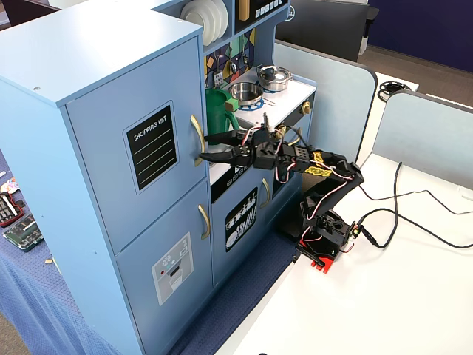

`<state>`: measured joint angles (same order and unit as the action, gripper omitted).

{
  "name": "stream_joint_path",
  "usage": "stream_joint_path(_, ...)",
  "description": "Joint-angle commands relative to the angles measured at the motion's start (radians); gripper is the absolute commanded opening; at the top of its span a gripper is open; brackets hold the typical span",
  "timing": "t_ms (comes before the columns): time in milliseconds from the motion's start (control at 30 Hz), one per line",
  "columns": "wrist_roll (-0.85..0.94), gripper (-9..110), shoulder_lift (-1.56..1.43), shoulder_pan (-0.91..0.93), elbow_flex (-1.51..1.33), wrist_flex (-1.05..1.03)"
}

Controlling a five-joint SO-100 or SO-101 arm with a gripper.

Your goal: Open the left cabinet door

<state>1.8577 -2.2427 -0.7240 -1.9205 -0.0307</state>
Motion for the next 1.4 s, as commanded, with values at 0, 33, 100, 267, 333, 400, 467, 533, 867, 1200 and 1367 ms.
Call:
stream_joint_path(0,0.021,13,0.026,-0.072,0.094,0.04)
stream_joint_path(33,0.021,13,0.021,-0.091,0.091,0.032)
stream_joint_path(100,0.032,13,-0.002,-0.138,0.078,0.014)
stream_joint_path(267,0.058,12,-0.112,-0.244,0.018,-0.055)
stream_joint_path(333,0.072,12,-0.176,-0.27,0.0,-0.126)
stream_joint_path(400,0.074,12,-0.25,-0.287,-0.025,-0.193)
stream_joint_path(467,0.084,12,-0.327,-0.302,-0.052,-0.261)
stream_joint_path(533,0.074,11,-0.397,-0.316,-0.072,-0.321)
stream_joint_path(867,-0.058,4,-0.611,0.006,-0.218,-0.426)
stream_joint_path(1200,-0.063,0,-0.514,0.057,-0.328,-0.236)
stream_joint_path(1367,0.02,0,-0.485,-0.155,-0.333,-0.189)
